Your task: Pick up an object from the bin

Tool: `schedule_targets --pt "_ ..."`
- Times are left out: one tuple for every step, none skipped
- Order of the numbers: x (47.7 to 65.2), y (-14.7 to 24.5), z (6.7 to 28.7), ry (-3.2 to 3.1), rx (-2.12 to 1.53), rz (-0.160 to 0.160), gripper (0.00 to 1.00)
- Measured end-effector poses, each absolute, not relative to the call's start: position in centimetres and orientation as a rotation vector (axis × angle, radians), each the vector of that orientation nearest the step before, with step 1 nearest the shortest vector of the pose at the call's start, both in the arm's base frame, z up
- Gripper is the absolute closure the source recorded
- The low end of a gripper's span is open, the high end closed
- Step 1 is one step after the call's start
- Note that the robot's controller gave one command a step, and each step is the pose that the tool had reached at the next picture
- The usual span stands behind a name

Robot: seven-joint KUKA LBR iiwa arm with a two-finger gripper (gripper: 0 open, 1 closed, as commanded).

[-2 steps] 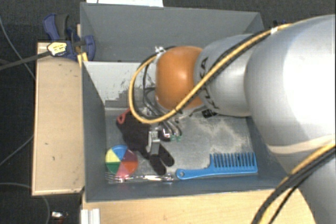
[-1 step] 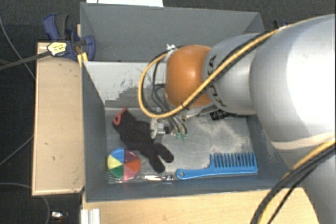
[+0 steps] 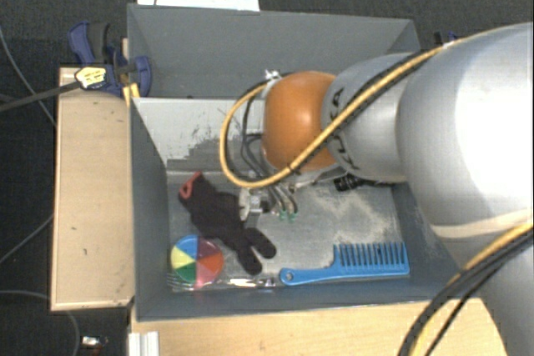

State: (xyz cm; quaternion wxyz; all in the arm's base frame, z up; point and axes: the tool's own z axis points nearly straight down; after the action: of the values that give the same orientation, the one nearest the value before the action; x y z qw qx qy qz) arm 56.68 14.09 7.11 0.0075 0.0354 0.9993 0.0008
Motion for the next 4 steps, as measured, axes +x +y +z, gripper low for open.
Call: schedule_targets --pt "56.4 12.8 8.8 3.099 -0.399 0.0 1.0" --pt "57.3 13.6 11.9 3.018 -0.795 -0.004 1.0" --pt "56.2 12.8 14.9 2.922 -1.109 -0.007 1.0" --pt "55.0 16.3 18.3 2.747 -1.487 -0.008 1.0"
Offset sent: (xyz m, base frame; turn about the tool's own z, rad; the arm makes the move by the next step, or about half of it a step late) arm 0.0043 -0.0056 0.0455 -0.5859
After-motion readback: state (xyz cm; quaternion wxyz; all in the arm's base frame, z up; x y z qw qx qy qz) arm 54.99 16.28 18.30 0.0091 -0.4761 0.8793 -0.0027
